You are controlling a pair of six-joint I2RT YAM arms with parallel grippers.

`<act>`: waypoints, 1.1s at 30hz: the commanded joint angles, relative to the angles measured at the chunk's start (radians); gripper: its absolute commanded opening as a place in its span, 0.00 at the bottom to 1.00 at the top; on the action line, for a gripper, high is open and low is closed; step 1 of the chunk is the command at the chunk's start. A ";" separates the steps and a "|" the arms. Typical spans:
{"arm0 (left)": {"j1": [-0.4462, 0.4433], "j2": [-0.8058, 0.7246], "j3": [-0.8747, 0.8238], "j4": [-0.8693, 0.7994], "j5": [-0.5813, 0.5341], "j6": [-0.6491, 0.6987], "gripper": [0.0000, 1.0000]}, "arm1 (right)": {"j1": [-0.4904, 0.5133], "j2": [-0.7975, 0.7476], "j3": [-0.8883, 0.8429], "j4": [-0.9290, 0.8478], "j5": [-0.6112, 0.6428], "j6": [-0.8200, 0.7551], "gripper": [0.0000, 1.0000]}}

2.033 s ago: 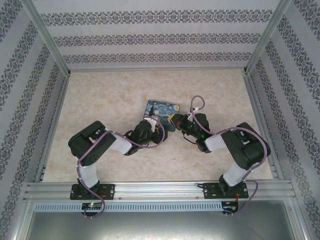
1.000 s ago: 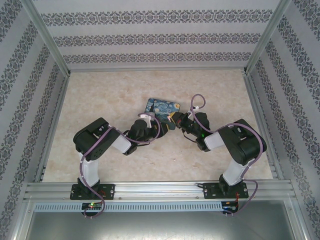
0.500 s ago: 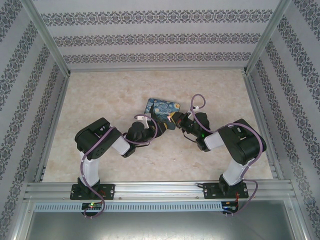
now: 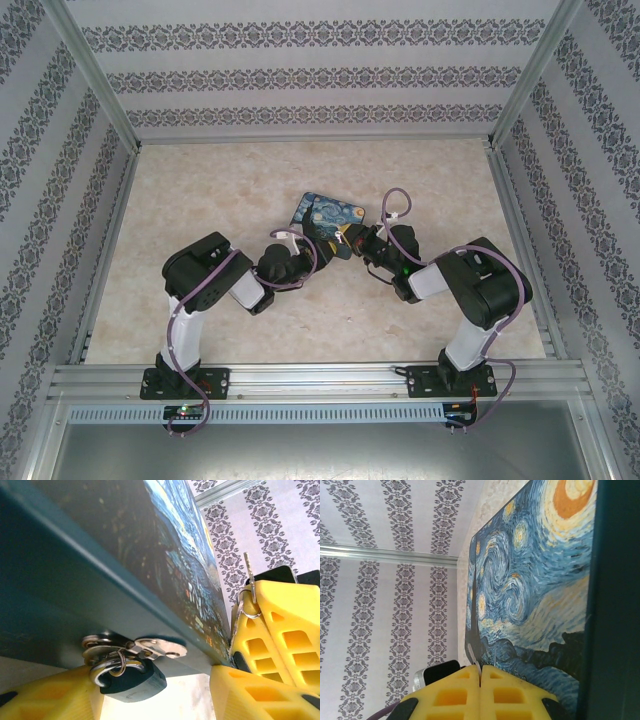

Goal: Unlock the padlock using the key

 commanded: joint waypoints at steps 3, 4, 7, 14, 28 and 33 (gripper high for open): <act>-0.024 -0.028 -0.022 0.077 -0.023 -0.052 0.55 | -0.005 0.031 -0.016 -0.003 -0.004 0.013 0.00; -0.027 -0.040 -0.028 0.074 -0.030 -0.051 0.55 | -0.005 0.033 -0.015 -0.003 -0.005 0.012 0.00; -0.034 -0.063 -0.035 0.062 -0.047 -0.045 0.55 | -0.005 0.037 -0.013 0.000 -0.006 0.015 0.00; -0.036 -0.011 -0.035 0.111 -0.079 -0.088 0.55 | -0.006 0.049 -0.022 0.018 -0.002 0.024 0.00; -0.039 0.000 -0.045 0.094 -0.128 -0.097 0.40 | -0.006 0.047 -0.031 0.028 0.000 0.029 0.00; -0.039 0.001 -0.045 0.084 -0.136 -0.100 0.29 | -0.007 0.049 -0.029 0.029 -0.001 0.030 0.00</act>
